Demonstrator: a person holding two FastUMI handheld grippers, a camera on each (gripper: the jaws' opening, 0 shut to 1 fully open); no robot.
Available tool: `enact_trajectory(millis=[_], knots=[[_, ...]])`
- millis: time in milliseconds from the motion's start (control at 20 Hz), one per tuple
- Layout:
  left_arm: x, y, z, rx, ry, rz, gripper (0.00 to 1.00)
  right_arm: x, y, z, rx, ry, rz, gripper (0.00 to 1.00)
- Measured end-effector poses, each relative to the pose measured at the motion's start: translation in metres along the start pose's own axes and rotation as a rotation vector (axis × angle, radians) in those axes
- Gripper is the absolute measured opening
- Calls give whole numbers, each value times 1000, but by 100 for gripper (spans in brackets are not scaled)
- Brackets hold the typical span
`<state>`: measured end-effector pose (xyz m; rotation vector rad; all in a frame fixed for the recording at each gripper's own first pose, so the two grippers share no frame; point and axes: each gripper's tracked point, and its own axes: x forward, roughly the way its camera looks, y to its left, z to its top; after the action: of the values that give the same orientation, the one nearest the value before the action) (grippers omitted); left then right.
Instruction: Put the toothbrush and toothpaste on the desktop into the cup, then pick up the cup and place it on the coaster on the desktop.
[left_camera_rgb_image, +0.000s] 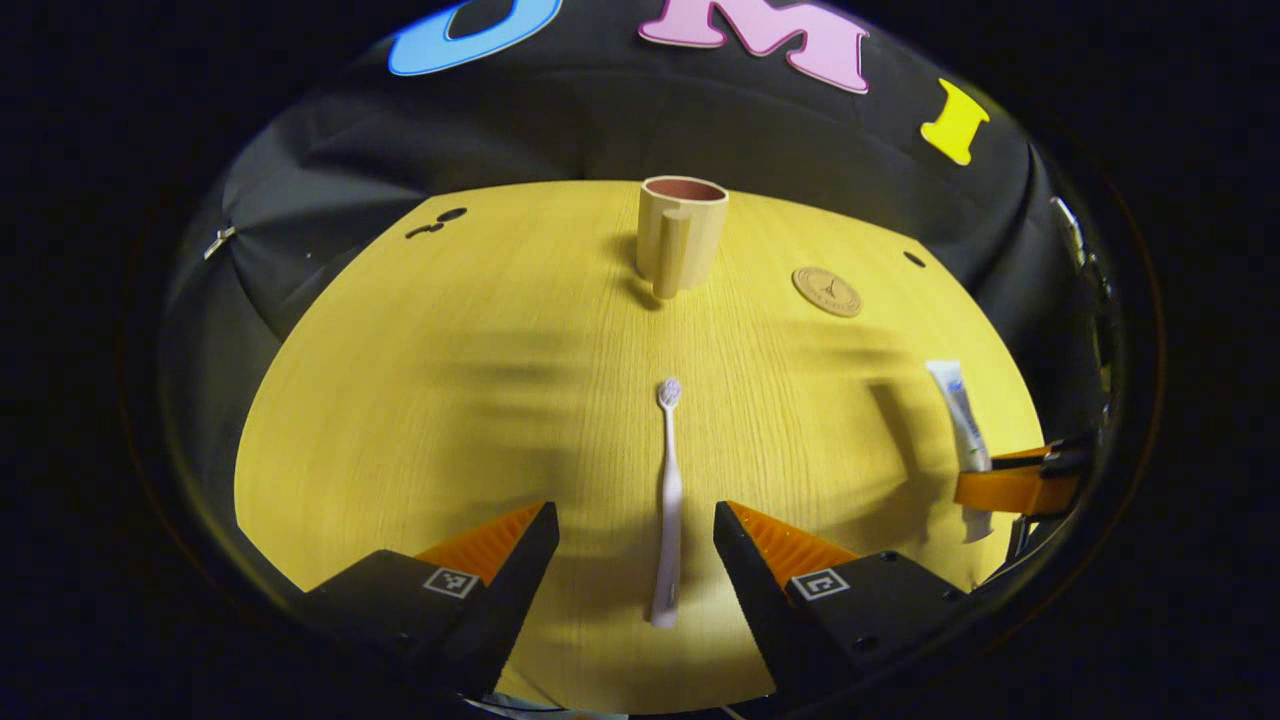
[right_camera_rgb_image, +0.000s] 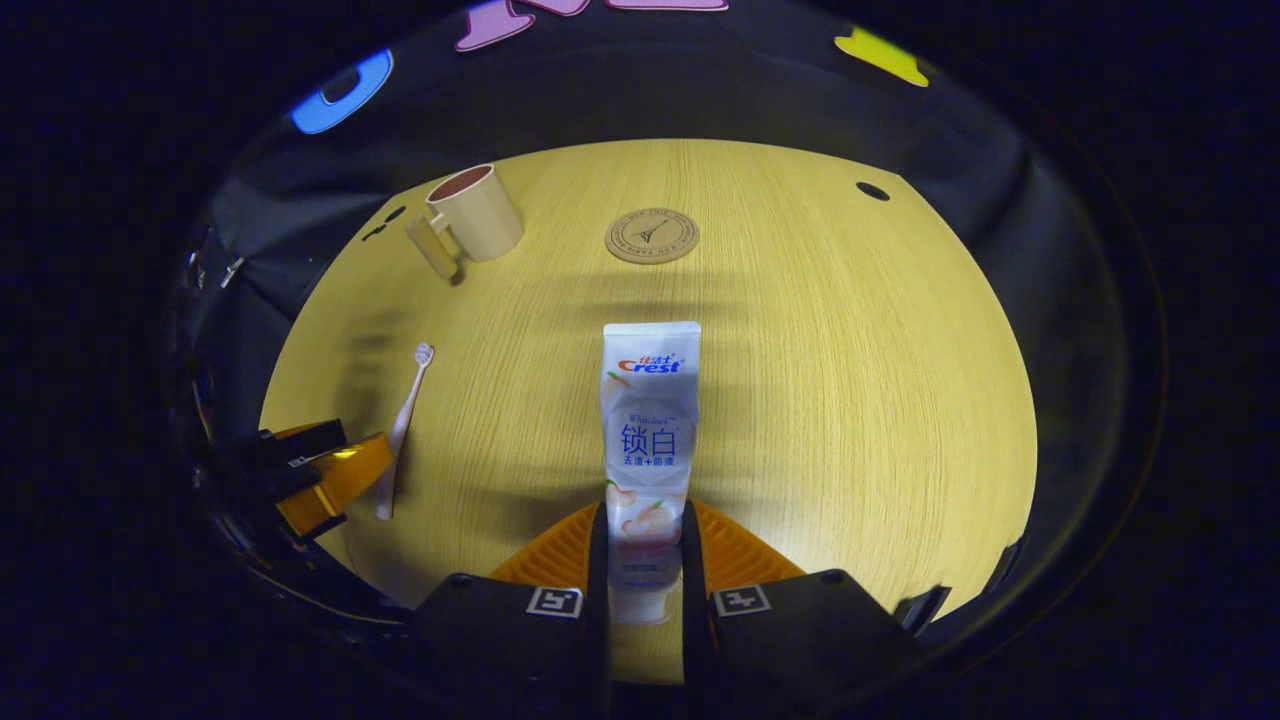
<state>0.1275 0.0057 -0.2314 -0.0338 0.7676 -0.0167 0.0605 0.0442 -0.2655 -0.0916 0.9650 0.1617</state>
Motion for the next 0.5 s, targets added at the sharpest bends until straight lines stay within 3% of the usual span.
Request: enact_trajectory(millis=[300,500], knots=[[28,-6,-1,23,79,33,98,-8,7,23,4,-35,75,32],[30,-10,0,46,123,19,90,-5,6,29,-20,-46,97,32]])
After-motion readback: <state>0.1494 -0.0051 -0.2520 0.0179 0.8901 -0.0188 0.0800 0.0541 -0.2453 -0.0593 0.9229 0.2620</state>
